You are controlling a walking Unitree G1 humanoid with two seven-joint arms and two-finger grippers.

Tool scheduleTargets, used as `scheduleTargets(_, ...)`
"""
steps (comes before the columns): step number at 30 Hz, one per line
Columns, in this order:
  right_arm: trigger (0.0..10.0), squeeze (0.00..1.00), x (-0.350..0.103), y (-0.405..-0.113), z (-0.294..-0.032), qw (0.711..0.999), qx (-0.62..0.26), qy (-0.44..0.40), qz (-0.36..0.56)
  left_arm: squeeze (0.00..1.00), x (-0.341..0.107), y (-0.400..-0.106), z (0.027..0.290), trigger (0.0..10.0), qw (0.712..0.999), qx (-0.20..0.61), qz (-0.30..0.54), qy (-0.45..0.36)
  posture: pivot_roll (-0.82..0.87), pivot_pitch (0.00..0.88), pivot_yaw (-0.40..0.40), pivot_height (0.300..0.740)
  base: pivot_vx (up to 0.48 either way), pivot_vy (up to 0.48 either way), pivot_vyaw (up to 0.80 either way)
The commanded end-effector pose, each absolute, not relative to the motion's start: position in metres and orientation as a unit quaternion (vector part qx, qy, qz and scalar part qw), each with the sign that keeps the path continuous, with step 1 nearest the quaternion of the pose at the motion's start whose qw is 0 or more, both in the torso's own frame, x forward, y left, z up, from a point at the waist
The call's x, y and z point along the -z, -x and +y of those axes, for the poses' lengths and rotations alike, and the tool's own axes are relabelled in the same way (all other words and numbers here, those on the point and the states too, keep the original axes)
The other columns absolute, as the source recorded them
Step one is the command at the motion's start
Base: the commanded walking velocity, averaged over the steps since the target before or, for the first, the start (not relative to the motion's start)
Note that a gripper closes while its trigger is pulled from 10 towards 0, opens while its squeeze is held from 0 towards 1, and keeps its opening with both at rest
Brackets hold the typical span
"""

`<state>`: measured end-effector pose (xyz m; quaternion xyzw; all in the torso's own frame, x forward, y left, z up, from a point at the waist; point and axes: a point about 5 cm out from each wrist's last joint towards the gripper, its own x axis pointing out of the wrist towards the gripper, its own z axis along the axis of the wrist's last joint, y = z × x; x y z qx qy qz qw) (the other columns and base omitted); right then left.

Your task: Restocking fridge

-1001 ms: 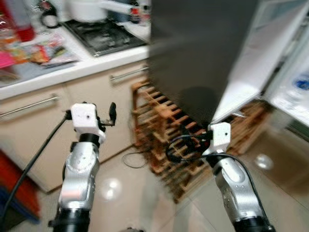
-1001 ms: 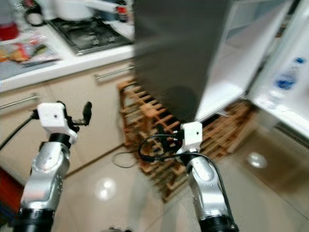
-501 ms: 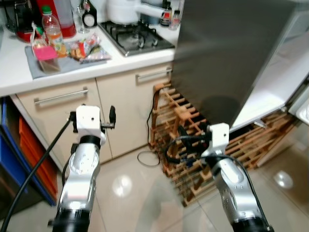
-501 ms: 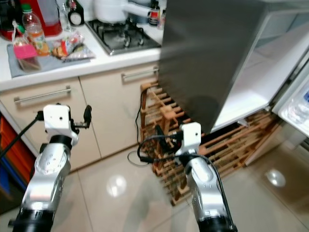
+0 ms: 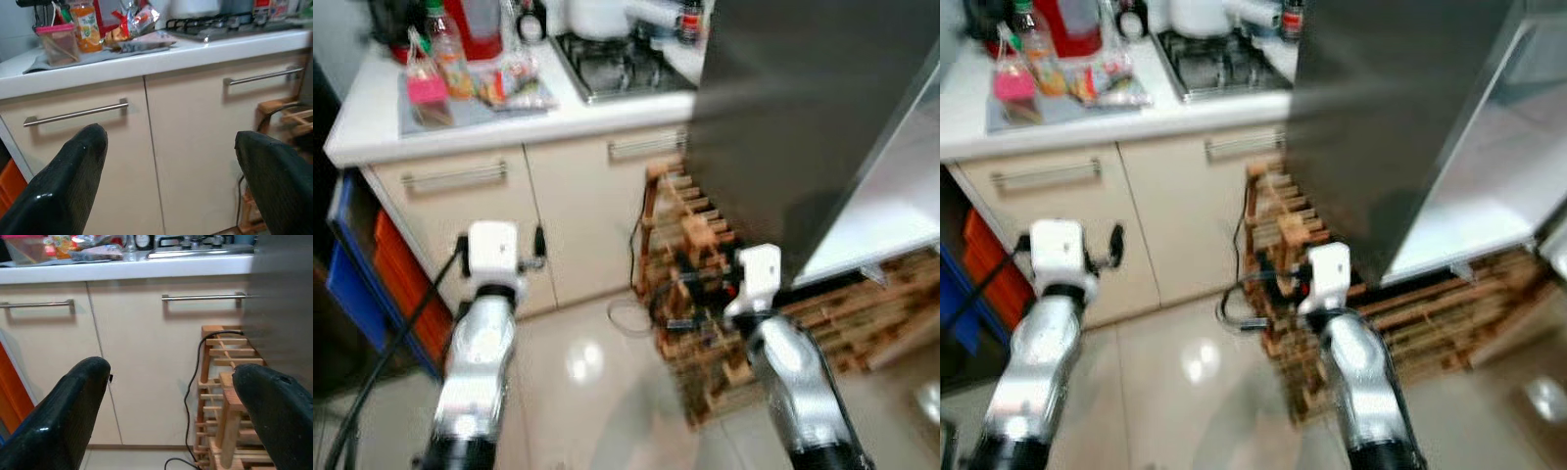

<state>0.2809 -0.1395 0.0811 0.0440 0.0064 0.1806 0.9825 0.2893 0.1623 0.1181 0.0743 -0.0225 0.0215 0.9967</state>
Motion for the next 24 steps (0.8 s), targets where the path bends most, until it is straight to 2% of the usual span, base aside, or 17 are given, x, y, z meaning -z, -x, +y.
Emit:
scheduleTargets(1, 10.0, 0.0, -0.0833, -0.2825, -0.1326, 0.98, -0.192, -0.047, 0.0, 0.0, -0.1194, -0.2881, 0.1691, 10.0, 0.996, -0.028, -0.026, -0.086, -0.06, 0.0, -0.023, 0.74, 0.0, 0.0, 0.47)
scheduleTargets(10, 10.0, 0.0, -0.0805, -0.2807, -0.1315, 0.979, -0.198, -0.047, 0.004, 0.0, -0.1186, -0.2889, 0.1674, 10.0, 0.996, -0.026, -0.026, -0.084, -0.06, 0.0, -0.026, 0.74, 0.0, 0.0, 0.47)
scheduleTargets(13, 10.0, 0.0, -0.0793, -0.2822, -0.1344, 0.983, -0.174, -0.051, 0.005, 0.0, -0.1202, -0.2901, 0.165, 10.0, 0.996, -0.015, -0.03, -0.081, -0.06, 0.0, -0.028, 0.74, 0.0, 0.0, 0.49)
scheduleTargets(21, 10.0, 0.0, -0.0824, -0.2856, -0.137, 0.987, -0.156, -0.04, -0.004, 0.0, -0.1263, -0.2949, 0.1621, 10.0, 0.996, -0.007, -0.043, -0.074, -0.06, 0.0, -0.027, 0.74, 0.461, 0.0, 0.0)
scheduleTargets(24, 10.0, 0.0, -0.0823, -0.2861, -0.1383, 0.988, -0.152, -0.03, -0.003, 0.0, -0.1272, -0.2951, 0.1623, 10.0, 0.996, -0.006, -0.045, -0.073, -0.06, 0.0, -0.026, 0.74, 0.48, 0.0, 0.73)
